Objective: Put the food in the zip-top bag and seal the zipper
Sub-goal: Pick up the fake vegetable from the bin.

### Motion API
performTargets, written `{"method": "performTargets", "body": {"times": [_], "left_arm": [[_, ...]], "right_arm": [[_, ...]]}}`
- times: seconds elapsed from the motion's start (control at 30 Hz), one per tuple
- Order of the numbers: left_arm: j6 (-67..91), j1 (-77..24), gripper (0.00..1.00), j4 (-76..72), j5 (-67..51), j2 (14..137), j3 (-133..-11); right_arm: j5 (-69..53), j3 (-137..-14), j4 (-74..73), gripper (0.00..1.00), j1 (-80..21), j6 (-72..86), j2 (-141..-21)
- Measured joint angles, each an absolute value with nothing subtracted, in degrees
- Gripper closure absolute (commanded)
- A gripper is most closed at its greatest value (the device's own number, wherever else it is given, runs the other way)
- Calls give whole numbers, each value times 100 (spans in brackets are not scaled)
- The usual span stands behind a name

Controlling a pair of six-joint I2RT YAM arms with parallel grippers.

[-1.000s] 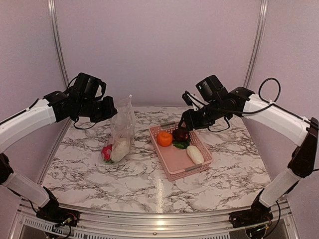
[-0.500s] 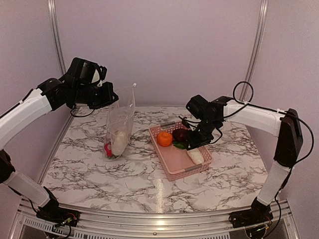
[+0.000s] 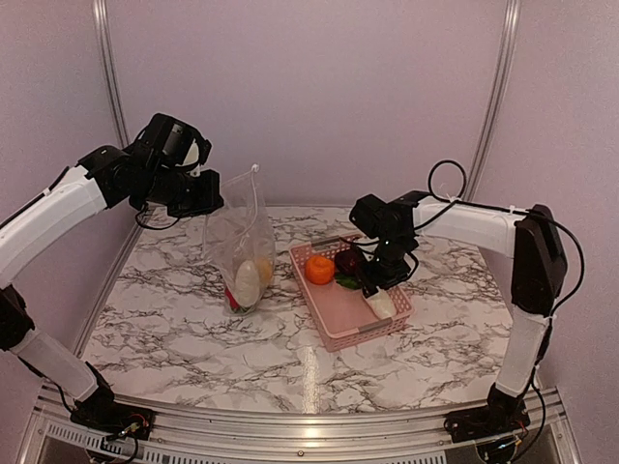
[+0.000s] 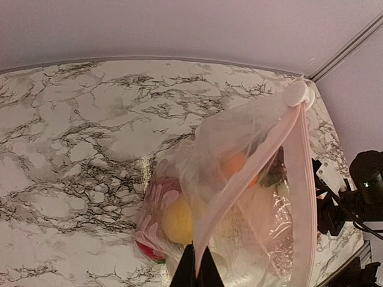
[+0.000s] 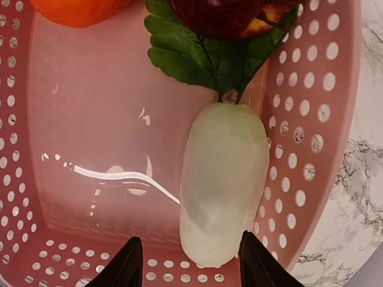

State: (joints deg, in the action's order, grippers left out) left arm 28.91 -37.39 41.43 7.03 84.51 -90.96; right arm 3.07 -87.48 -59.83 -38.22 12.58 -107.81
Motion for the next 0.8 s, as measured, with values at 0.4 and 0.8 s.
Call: {"method": "performTargets", "body": {"times": [0.4, 0.8], "left_arm": [[2738, -3739, 100, 4189, 718, 8451, -9098], [2740, -3739, 100, 4191, 694, 8451, -9102]], "right_arm": [[836, -8825, -5996, 44, -3822, 1175, -11286], [854, -8823, -5846, 50, -3820, 1175, -11493]]}}
